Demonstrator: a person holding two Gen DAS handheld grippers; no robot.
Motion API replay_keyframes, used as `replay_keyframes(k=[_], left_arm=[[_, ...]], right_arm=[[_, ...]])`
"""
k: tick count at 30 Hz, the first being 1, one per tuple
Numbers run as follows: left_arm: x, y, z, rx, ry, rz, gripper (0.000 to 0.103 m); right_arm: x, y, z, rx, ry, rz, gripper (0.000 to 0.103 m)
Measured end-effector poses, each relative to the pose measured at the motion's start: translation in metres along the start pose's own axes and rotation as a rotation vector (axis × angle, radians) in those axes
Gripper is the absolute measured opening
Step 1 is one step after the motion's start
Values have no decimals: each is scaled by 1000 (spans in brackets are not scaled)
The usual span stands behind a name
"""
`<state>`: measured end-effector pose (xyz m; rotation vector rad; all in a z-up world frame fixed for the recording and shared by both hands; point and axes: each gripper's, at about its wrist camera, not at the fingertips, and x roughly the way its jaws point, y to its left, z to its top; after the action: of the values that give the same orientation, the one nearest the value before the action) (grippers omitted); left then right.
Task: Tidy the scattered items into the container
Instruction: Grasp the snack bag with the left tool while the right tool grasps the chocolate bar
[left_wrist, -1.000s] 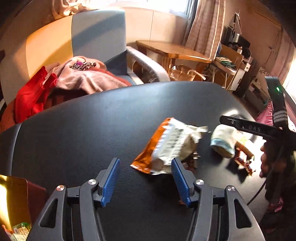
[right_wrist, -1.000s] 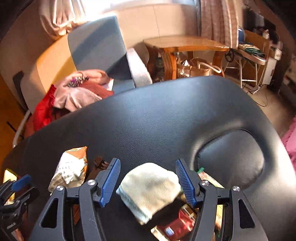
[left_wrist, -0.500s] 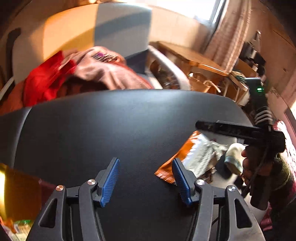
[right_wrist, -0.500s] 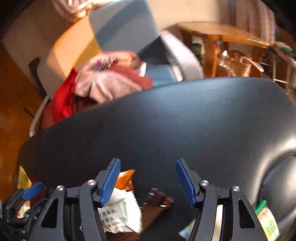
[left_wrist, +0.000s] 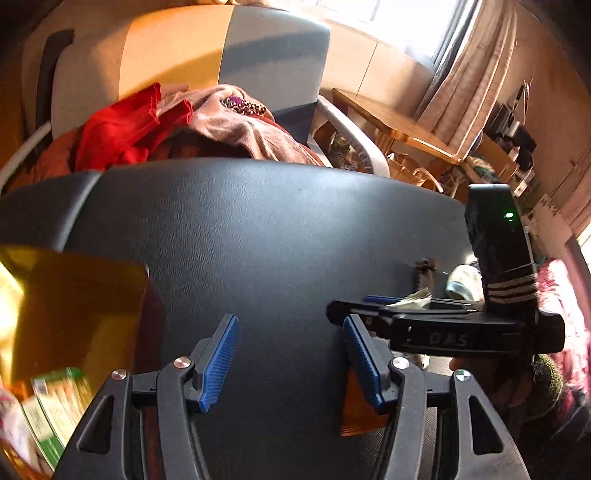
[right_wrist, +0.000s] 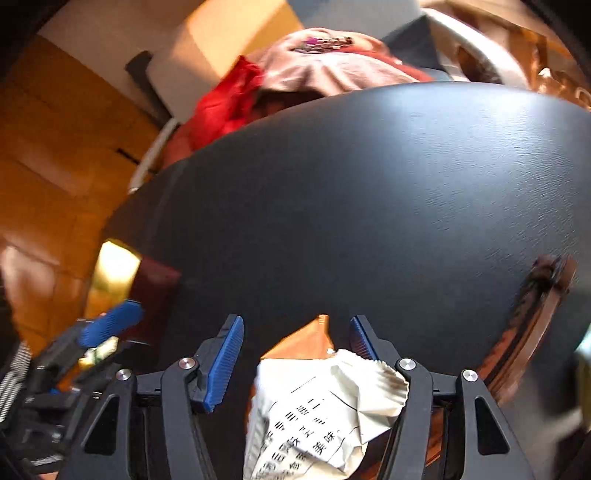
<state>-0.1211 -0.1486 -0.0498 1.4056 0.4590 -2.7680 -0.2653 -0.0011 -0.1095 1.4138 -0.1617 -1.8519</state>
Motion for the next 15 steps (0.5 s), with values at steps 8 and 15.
replay_keyframes(k=[8, 15], left_arm=[[-5, -13, -15, 35, 16, -48, 63], [-9, -31, -19, 97, -9, -54, 65]], right_arm=[[-80, -40, -22, 176, -273, -282, 80], [-63, -53, -19, 141, -267, -556, 86]])
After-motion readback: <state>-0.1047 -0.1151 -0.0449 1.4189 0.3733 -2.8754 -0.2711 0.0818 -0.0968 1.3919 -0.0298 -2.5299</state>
